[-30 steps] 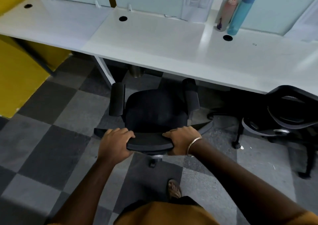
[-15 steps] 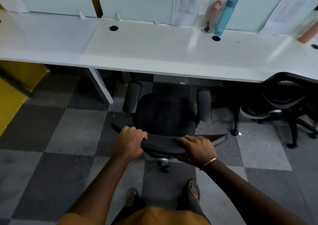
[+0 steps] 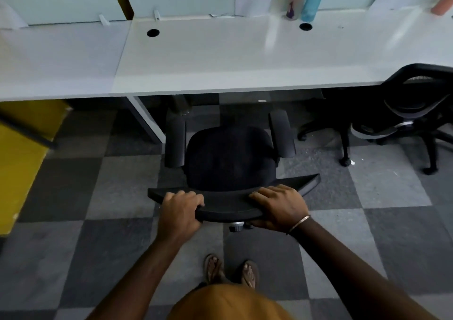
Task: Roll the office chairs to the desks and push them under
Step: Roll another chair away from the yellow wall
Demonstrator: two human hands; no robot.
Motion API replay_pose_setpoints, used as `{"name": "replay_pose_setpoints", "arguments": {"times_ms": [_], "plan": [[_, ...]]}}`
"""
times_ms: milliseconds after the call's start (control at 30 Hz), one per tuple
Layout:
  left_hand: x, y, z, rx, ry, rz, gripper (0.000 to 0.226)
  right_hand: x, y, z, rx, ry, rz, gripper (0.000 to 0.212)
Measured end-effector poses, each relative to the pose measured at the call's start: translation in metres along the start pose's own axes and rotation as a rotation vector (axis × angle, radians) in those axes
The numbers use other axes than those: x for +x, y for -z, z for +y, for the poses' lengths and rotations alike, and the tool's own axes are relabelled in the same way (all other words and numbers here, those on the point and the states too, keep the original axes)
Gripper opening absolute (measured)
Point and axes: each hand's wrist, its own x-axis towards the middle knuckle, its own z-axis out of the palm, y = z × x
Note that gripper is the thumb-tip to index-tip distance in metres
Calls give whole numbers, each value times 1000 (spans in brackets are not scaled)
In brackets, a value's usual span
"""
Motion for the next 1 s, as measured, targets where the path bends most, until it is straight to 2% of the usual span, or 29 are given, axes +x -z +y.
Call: {"name": "replay_pose_setpoints", "arguments": {"times_ms": [267,500,767,1000], "plan": [[-6,-5,-4,49,48,58,24,13,-2,3,76,10,30,82],[26,3,-20,92,32,95,24,50,-9,19,50,-28,13,82],[107,26,-71,137,14,104,25,133,-22,33,22,-103,2,82],[190,49,-145,146,-17,121,18,229,-38,36,-6,-188,-46,84]]}}
